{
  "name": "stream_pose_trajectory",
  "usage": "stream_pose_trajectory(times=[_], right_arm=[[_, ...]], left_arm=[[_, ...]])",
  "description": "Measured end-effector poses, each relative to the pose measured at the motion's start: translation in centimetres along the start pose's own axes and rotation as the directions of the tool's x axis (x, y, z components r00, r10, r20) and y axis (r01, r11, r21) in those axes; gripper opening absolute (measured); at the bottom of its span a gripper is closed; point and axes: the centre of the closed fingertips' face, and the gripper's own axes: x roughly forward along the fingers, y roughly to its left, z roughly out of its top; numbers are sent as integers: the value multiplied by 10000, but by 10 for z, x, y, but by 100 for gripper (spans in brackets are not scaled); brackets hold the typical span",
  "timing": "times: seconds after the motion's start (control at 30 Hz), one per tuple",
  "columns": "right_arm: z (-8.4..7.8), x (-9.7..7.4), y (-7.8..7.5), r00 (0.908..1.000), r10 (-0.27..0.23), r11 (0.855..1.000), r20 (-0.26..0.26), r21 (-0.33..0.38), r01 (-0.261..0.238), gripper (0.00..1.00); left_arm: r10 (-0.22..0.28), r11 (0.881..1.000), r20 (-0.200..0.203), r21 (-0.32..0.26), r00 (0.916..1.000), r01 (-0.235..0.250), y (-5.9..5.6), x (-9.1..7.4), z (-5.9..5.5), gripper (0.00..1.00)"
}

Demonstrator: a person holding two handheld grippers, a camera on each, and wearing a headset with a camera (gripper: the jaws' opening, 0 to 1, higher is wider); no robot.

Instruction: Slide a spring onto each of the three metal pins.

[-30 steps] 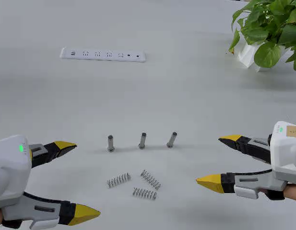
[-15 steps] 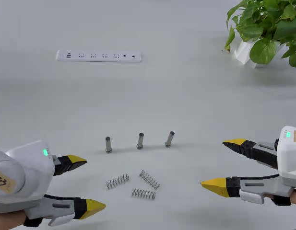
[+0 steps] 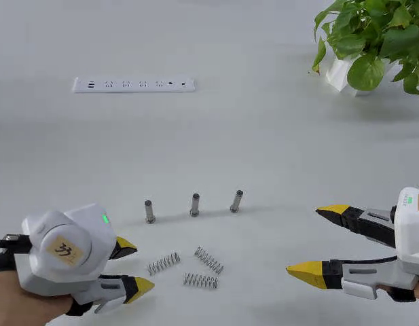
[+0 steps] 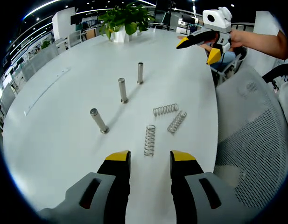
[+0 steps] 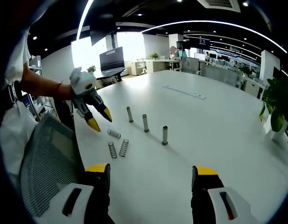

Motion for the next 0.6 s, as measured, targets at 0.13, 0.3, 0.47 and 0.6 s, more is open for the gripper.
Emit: stream_pose_trajectory(times=[0.13, 0.3, 0.47, 0.6], right_arm=[[-1, 0, -1, 10000, -15, 10000, -14, 33, 15, 69], [-1, -1, 1, 10000, -24, 10000, 63, 92, 24, 69], [-1, -1, 1, 10000, -45, 9999, 77, 157, 44, 69], [-2, -1, 1, 9999, -72, 9998, 86, 208, 70, 69]], left_arm=[[12, 10000, -196, 22, 9998, -11, -1, 9, -2, 27], [156, 9998, -536, 134, 9984, -149, 1, 16, -5, 19], [174, 9995, -712, 271, 9973, -155, 1, 20, -7, 17], [119, 9994, -918, 326, 9957, -90, -1, 24, -10, 16]])
